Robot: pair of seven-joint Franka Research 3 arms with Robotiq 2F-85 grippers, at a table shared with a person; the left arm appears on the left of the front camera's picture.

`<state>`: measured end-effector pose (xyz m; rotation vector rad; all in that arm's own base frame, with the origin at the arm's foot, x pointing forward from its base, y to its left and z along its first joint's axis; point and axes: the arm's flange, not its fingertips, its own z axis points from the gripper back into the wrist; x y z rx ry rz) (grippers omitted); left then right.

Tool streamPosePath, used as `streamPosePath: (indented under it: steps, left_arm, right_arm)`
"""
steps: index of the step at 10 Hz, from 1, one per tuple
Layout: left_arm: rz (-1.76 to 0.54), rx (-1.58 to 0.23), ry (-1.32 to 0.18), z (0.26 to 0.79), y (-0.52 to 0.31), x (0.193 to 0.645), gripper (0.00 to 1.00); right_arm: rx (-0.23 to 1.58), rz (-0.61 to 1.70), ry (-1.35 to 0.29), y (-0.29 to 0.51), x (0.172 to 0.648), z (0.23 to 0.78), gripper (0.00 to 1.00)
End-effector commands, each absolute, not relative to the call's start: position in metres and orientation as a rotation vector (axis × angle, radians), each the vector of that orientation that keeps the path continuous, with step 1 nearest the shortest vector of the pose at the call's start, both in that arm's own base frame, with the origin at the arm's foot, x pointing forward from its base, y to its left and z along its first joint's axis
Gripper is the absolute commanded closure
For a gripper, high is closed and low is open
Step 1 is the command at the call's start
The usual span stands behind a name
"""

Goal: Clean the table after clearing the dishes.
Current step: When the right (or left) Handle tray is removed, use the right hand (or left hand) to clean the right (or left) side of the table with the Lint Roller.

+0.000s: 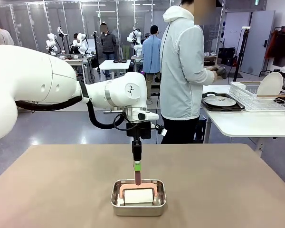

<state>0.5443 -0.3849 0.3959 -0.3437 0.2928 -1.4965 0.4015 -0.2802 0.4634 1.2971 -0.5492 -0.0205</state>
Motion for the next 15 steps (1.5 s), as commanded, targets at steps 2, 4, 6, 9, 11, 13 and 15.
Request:
streamPosePath:
  steps: [2, 4, 6, 9, 11, 13, 15]
  left_arm:
    - [-1.483, -0.418, 0.306, 0.402, -0.381, 0.543, 1.0]
    - [-1.461, -0.414, 0.294, 0.405, -0.377, 0.539, 1.0]
    - [-1.353, -0.421, 0.307, 0.437, -0.368, 0.519, 0.87]
    - [-1.048, -0.616, 0.205, 0.51, -0.298, 0.476, 0.87]
    - [-0.794, -0.679, -0.053, 0.532, -0.213, 0.46, 0.87]
    - [-0.538, -0.67, -0.232, 0.515, -0.141, 0.45, 0.87]
    - [-0.537, -0.65, -0.245, 0.5, -0.12, 0.45, 0.87]
  right_arm:
    - [1.302, -0.007, -0.559, -0.278, 0.398, 0.465, 0.0]
    - [1.302, -0.007, -0.559, -0.278, 0.398, 0.465, 0.0]
    - [1.302, -0.007, -0.559, -0.278, 0.398, 0.465, 0.0]
    - [1.302, -0.007, -0.559, -0.278, 0.398, 0.465, 0.0]
    - [1.302, -0.007, -0.559, -0.278, 0.398, 0.465, 0.0]
    - [1.302, -0.007, -0.559, -0.278, 0.398, 0.465, 0.0]
    - [1.302, -0.007, -0.559, -0.278, 0.398, 0.465, 0.0]
